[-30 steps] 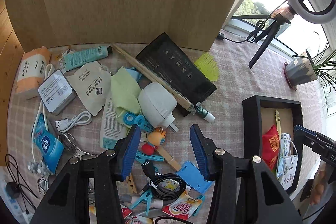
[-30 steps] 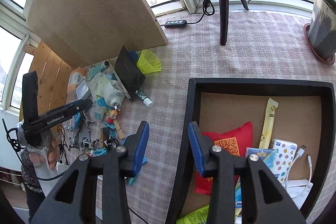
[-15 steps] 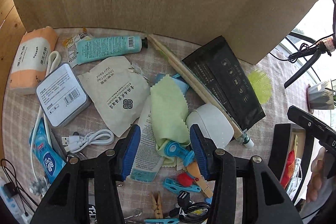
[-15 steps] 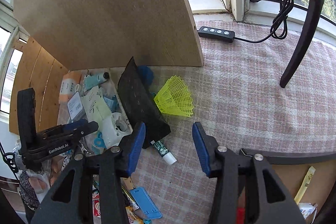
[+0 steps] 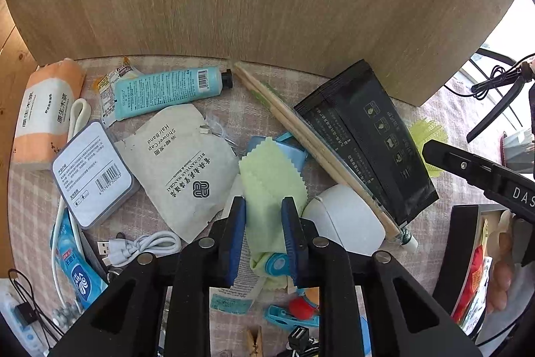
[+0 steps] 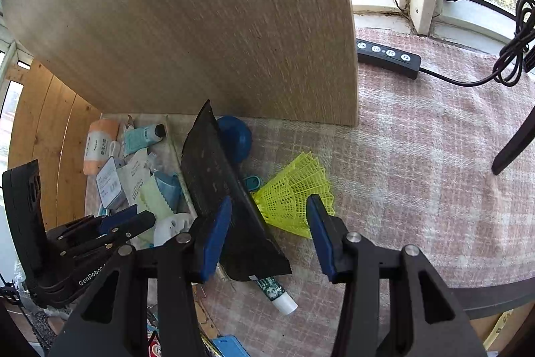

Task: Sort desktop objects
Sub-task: 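Close the right tool on the shuttlecock while the left grasps the green cloth, then carry the shuttlecock with the right tool while the left carries the cloth into the tray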

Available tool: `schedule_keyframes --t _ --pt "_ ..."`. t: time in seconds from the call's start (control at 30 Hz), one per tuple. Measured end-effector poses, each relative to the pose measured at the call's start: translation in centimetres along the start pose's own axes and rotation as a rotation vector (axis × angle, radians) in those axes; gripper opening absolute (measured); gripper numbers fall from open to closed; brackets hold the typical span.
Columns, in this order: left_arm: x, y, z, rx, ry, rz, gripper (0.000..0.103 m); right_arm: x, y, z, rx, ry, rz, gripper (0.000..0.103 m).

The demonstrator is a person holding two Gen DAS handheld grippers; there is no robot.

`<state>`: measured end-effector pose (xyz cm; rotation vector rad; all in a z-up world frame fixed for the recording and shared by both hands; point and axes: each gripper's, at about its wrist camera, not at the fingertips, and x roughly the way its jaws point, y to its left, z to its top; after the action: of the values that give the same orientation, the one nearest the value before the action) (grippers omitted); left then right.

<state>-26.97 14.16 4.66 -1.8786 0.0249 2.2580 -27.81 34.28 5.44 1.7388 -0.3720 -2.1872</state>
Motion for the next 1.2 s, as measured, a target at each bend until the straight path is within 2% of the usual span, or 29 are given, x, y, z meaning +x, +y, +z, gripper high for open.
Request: schedule_keyframes --t 0.13,0.3,0.43,0.53,0.57,0.83,1.2 --pt "-0.1 -0.5 -0.4 0.035 -0.010 0.013 0.003 0.8 0.3 -0.7 -0.010 0.026 0.008 0.045" --pt "-0.2 -0.4 -1.2 0.020 -0.005 -0.027 0.002 0.5 0.8 -1.9 -0.031 0.031 0.031 0.023" --pt "-1.3 0.2 -1.8 -0.017 -0.027 -0.069 0.002 -0.8 1.5 -2.5 -0.042 -0.012 0.033 0.015" --pt "-2.9 0.4 -2.3 -0.023 -0.059 -0.070 0.002 -1.9 1.7 -2.8 -0.035 -0.040 0.027 0.009" --pt "-3.5 0.5 -2.4 -0.025 -0.069 -0.074 0.002 -2.4 1.8 -2.9 -0.032 -0.051 0.023 0.003" --pt "-8.3 1.8 -2.7 -0.025 -0.145 -0.087 0.001 -6.8 1.3 -3.9 -0.003 -0.113 0.040 0.002" --pt "-13.3 -2.4 -5.6 0.071 -0.214 -0.117 0.001 -14.4 -0.4 -7.8 0.013 -0.215 0.050 0.002"
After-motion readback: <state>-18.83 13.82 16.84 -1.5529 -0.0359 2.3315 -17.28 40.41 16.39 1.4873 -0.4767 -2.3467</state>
